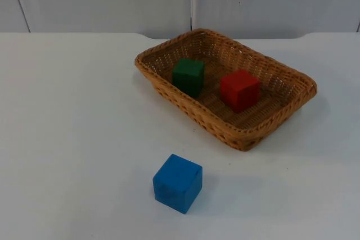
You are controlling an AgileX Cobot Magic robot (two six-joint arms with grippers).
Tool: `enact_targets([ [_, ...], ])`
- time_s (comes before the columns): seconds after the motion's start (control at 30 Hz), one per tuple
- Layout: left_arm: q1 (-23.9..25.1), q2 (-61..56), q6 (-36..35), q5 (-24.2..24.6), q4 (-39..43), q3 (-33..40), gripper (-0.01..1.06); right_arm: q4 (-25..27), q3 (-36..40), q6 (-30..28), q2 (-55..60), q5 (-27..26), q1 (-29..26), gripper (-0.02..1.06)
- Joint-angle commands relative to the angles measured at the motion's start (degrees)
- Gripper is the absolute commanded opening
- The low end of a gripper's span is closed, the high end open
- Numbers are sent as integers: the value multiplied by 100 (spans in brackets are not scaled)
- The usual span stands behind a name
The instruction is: Pick up one cube with each hand and place exactly two cubes into the same basket, leaving the remaining cube outside.
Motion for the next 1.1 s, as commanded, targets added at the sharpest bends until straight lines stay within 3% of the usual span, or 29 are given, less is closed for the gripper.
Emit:
enact_targets([
  [0.0, -10, -19, -32, -65, 1, 16, 86, -67, 36, 80, -21, -58, -30, 105],
  [0.1, -10, -19, -34, -65, 1, 16, 91, -67, 36, 80, -21, -58, -30, 105],
  [0.17, -10, -19, -34, -65, 1, 16, 105, -67, 36, 80, -21, -58, -30, 105],
  [1.07, -10, -19, -34, -65, 1, 16, 105, -67, 36, 42, -21, -58, -30, 105],
])
